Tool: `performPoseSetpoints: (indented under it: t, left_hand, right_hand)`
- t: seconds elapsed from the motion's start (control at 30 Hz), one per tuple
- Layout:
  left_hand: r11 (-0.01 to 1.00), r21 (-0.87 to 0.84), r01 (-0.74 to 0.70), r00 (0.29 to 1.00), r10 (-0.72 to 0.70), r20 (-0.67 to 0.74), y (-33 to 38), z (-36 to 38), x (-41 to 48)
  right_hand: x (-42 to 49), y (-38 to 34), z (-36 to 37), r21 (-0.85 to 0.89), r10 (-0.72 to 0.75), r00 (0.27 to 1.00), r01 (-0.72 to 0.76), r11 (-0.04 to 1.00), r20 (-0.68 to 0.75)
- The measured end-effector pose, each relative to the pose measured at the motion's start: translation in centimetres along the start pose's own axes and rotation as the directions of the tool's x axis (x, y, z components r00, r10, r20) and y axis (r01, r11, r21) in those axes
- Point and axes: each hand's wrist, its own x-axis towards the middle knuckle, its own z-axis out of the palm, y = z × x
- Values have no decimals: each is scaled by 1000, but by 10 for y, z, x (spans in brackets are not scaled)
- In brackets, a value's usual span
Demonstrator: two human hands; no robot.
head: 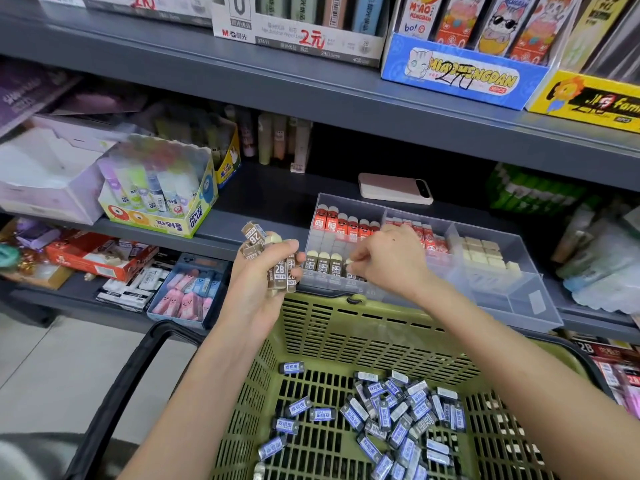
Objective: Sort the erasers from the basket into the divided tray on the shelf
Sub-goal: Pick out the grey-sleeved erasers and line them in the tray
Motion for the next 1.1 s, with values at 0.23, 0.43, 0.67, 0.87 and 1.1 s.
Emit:
performPoseSetpoints:
  t: [0.23,0.43,0.67,0.87,1.1]
  left_hand:
    - [1000,15,-5,1000,5,13,-1,-1,2]
    - [999,33,-18,1000,18,12,-1,0,0]
    - [998,51,-33,999,32,18,-1,1,0]
    - [998,40,-53,992,48,116,-2,5,-3]
    - [993,103,54,991,-66,117,-1,9,-6]
  right_hand:
    - [1,16,-8,10,-173,976,173,985,134]
    - [-2,14,-5,23,-156,985,155,988,73]
    - [-7,9,-22,253,-98,995,88,963,28]
    - [-21,-23,-38,696,-100,994,108,710,-52]
    - [-23,-54,-40,553,-182,974,227,801,-136]
